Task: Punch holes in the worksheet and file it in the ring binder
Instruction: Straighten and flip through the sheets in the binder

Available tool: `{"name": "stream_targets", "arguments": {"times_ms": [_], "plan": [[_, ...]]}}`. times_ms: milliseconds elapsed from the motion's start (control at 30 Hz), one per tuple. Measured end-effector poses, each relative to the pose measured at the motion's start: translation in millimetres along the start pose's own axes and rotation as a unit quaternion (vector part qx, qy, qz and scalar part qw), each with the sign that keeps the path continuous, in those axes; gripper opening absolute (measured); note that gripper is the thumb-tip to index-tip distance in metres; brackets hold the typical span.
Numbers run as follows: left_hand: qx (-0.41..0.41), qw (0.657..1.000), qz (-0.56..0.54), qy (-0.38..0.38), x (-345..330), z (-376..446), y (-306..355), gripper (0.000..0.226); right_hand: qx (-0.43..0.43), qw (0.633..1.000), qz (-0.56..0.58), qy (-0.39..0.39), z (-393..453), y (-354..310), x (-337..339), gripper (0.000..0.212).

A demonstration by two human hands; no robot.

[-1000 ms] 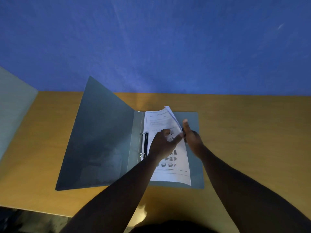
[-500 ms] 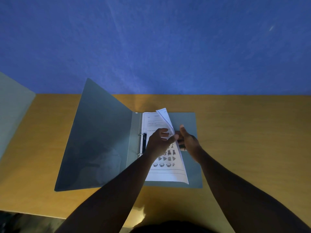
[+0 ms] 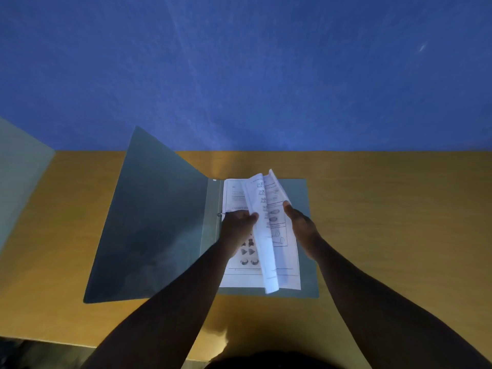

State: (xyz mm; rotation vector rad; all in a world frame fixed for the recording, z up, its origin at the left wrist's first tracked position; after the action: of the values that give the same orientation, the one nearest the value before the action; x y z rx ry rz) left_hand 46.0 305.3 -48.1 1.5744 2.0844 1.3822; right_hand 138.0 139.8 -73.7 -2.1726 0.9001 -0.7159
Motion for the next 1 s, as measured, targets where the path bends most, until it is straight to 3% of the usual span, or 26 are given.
{"name": "stream_targets", "arguments": {"times_ms": [67, 200, 367, 533, 633, 733, 800, 900, 1000], "plan": [[-0.001, 0.999, 0.012, 0.042, 17, 2, 2, 0.024, 0.006, 1.000, -0.019, 0.007, -1, -3, 2, 0.060], [0.017, 0.992, 0.047, 0.115, 53, 8, 3, 0.048, 0.005, 0.997, -0.069, 0.028, 4, 0, 7, 0.056], [0.006, 0.976, 0.159, 0.147, 85, 13, 11, 0.048, -0.013, 0.992, -0.115, 0.041, 7, 5, 9, 0.054], [-0.022, 0.975, 0.118, 0.187, 97, 14, 7, 0.048, -0.019, 0.990, -0.133, 0.041, 6, 7, 8, 0.055], [-0.049, 0.976, 0.049, 0.208, 94, 11, 5, 0.025, -0.021, 0.994, -0.106, 0.029, 6, 8, 7, 0.052], [-0.119, 0.976, 0.025, 0.183, 77, 6, 16, 0.019, -0.049, 0.999, 0.006, 0.021, 3, 14, 7, 0.023], [-0.165, 0.977, 0.061, 0.124, 58, 4, 25, 0.016, -0.056, 0.997, 0.038, 0.029, 1, 14, 8, 0.029], [-0.139, 0.988, 0.072, 0.013, 26, 5, 27, 0.035, -0.060, 0.995, 0.078, 0.018, -2, 11, 5, 0.038], [-0.126, 0.990, 0.057, -0.015, 8, 2, 30, 0.030, -0.045, 0.994, 0.100, -0.026, -6, 2, -3, 0.035]]}}
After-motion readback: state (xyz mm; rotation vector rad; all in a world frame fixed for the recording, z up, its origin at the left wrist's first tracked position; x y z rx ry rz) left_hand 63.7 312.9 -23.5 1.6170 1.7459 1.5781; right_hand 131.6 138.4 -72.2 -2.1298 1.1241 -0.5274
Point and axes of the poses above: each hand's wrist, its own z-axis towards the middle knuckle, its own x-axis out of the back of the hand, y = z × x, the point moved 8 cm from there along z, towards the middle knuckle, and after that the axes turned 4 degrees about -z, right-handed, at the moved point
